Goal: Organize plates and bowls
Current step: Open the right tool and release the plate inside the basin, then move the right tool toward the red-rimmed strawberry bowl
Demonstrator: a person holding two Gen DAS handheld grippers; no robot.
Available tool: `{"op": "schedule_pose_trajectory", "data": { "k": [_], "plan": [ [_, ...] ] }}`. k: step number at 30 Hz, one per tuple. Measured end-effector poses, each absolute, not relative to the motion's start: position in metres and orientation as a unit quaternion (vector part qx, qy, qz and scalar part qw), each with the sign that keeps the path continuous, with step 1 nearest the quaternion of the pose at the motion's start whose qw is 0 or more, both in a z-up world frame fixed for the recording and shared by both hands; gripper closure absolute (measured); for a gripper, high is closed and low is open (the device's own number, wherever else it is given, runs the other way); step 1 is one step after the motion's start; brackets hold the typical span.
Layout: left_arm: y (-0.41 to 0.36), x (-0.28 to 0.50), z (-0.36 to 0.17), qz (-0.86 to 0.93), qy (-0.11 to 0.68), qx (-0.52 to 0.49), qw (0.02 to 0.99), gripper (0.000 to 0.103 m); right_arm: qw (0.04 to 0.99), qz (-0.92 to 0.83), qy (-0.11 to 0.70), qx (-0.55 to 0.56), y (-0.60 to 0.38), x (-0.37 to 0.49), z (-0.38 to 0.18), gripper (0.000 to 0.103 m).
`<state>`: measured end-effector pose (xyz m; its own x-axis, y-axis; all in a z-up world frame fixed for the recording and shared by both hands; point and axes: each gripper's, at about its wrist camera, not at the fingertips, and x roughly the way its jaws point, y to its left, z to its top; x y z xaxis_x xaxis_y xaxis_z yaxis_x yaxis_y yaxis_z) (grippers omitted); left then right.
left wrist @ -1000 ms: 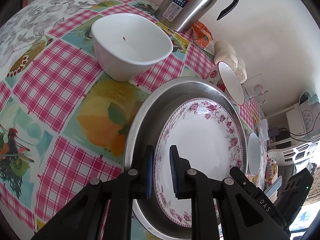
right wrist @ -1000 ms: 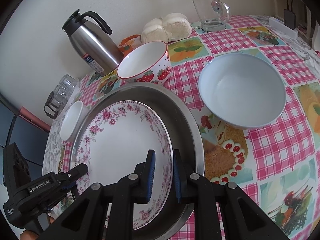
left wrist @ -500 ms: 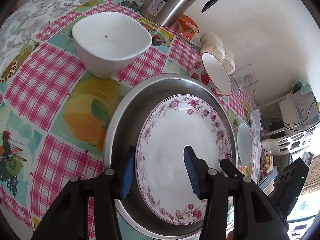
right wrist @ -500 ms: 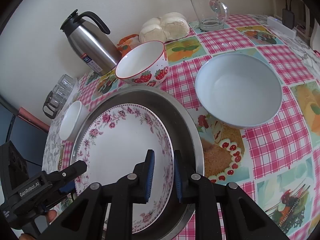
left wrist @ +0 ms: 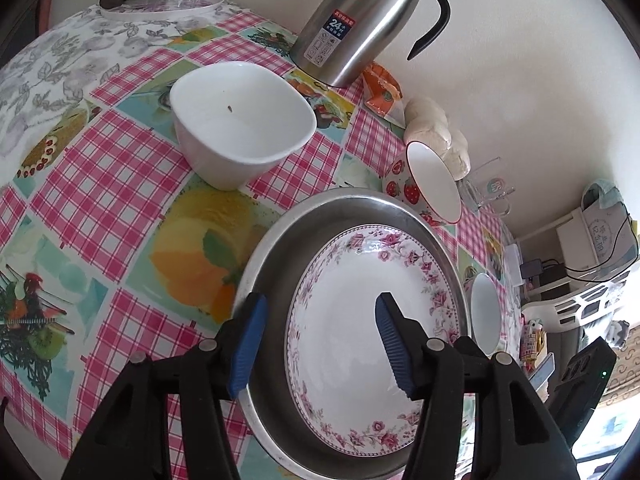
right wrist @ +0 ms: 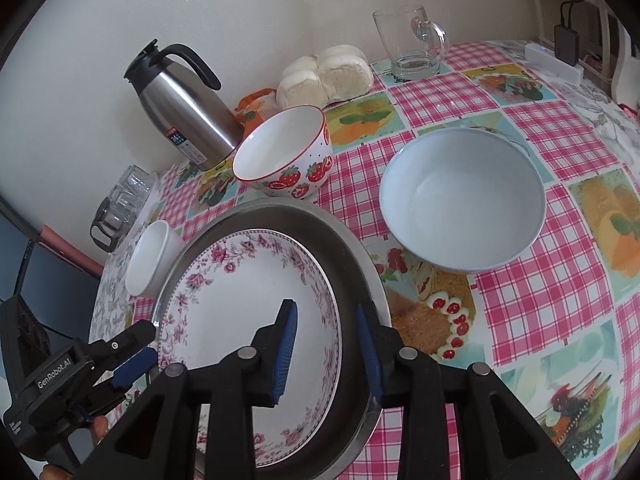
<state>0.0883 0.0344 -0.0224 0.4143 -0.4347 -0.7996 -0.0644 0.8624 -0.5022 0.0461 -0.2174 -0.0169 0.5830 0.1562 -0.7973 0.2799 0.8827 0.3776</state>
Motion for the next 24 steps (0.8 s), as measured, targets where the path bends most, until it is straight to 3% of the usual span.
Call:
{"op": "schedule_pose_trajectory", "data": {
  "k": [7, 11, 14, 16, 17, 18, 20, 24],
  "plan": [
    [0.039, 0.087, -0.019, -0.116, 0.52, -0.246, 0.809, 0.045, 0.859, -0.035, 0.451, 0.242, -0.218, 0.043, -0.015, 0.068],
    [0.035, 0.083, -0.01, -0.117, 0.513, -0.23, 0.819, 0.033, 0.865, -0.036, 0.441, 0.237, -0.217, 0.041, -0.007, 0.068],
    [0.032, 0.077, 0.006, -0.123, 0.487, -0.21, 0.839, 0.03, 0.873, -0.04, 0.43, 0.225, -0.215, 0.038, 0.001, 0.068],
    [0.026, 0.075, 0.014, -0.125, 0.469, -0.188, 0.854, 0.02, 0.88, -0.042, 0.423, 0.211, -0.211, 0.037, 0.006, 0.067],
    [0.023, 0.074, 0.017, -0.122, 0.461, -0.173, 0.862, 0.011, 0.883, -0.043, 0.42, 0.204, -0.209, 0.037, 0.008, 0.061],
    [0.02, 0.074, 0.019, -0.119, 0.454, -0.16, 0.869, 0.01, 0.887, -0.046, 0.416, 0.197, -0.207, 0.037, 0.009, 0.056],
    [0.014, 0.073, 0.022, -0.112, 0.441, -0.133, 0.881, 0.01, 0.892, -0.051, 0.409, 0.184, -0.204, 0.036, 0.012, 0.032],
    [0.011, 0.076, 0.023, -0.087, 0.428, -0.105, 0.893, 0.009, 0.898, -0.058, 0.403, 0.169, -0.202, 0.036, 0.013, 0.019]
  ]
}}
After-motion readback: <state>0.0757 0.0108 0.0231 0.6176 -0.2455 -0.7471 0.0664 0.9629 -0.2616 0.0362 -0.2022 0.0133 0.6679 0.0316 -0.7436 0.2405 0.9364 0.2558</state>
